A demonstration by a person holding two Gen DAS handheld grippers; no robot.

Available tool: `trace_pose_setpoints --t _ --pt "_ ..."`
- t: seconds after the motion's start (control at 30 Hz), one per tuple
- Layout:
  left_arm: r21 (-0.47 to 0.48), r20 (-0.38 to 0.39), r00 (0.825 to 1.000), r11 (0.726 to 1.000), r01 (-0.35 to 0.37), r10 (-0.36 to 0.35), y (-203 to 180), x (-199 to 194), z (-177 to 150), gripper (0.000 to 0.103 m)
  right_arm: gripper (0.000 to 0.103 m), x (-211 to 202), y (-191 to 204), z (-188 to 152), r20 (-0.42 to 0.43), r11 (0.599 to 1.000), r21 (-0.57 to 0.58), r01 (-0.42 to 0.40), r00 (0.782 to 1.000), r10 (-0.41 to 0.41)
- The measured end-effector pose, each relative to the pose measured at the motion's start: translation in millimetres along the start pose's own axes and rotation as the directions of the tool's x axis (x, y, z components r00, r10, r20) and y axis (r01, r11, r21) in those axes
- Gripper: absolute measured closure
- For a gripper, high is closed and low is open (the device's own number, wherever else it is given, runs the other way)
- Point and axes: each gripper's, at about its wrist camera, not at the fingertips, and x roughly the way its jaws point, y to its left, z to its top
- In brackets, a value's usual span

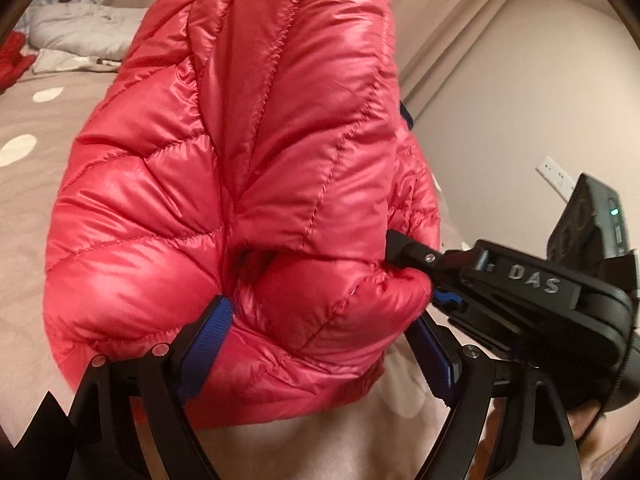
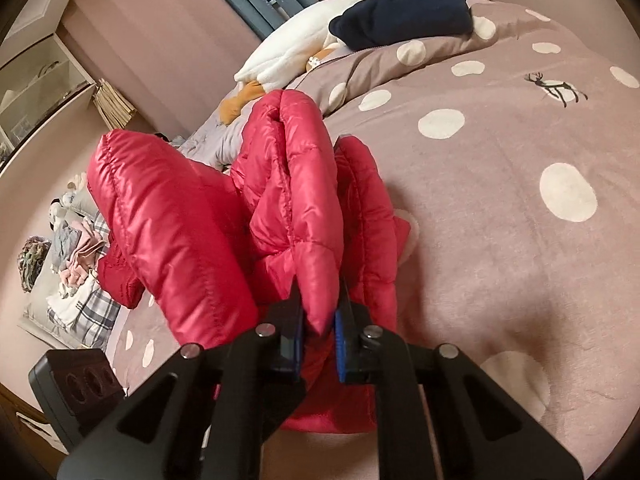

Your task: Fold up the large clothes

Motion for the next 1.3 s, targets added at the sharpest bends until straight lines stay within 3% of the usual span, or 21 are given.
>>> trace_pose_setpoints --t 0.43,0.6,0.77,0.93,1.07,1.2,1.23,1.3 --pt "-0.125 0.067 0.997 0.991 0.045 -0.036 13.8 -30.4 -13.8 0.018 0.09 18.8 -5.5 -2.3 -0.05 0.999 0.015 0.037 0.998 -0.036" --pt "-0.133 0.14 0.988 0.99 -0.038 0.057 25.6 -53.4 -6.1 0.018 0.09 24.2 -8.2 -3.0 -0.065 0.998 0.019 0.058 0.996 -0.056" --pt "-0.209 0.168 0.982 0.977 -0.052 0.088 48.6 -69.5 2.7 0.018 0.09 24.7 -9.8 -6.1 -0.071 0.997 0.017 0.069 0.995 -0.068" --pt "-0.298 0.2 0.959 0.945 -0.135 0.2 71.6 -80.2 10.9 0.018 0.089 26.9 -10.1 -13.2 -0.079 0.994 -0.011 0.108 0.991 -0.108" --pt "-0.378 0.185 0.951 0.911 -0.164 0.248 88.0 -70.5 26.7 0.018 0.09 28.7 -14.1 -15.1 -0.088 0.993 -0.014 0.114 0.989 -0.115" --pt "-0.385 0.188 0.913 0.883 -0.269 0.361 100.1 -63.2 38.9 0.018 0.092 30.7 -18.1 -16.6 -0.096 0.992 -0.018 0.125 0.987 -0.126" --pt "-0.406 0.201 0.904 0.872 -0.273 0.377 105.4 -64.0 42.8 0.018 0.092 31.1 -18.0 -16.6 -0.097 0.991 -0.02 0.13 0.987 -0.131" --pt "-0.445 0.213 0.902 0.859 -0.252 0.375 118.0 -59.9 48.6 0.018 0.092 32.2 -19.6 -16.3 -0.11 0.99 -0.025 0.141 0.984 -0.143"
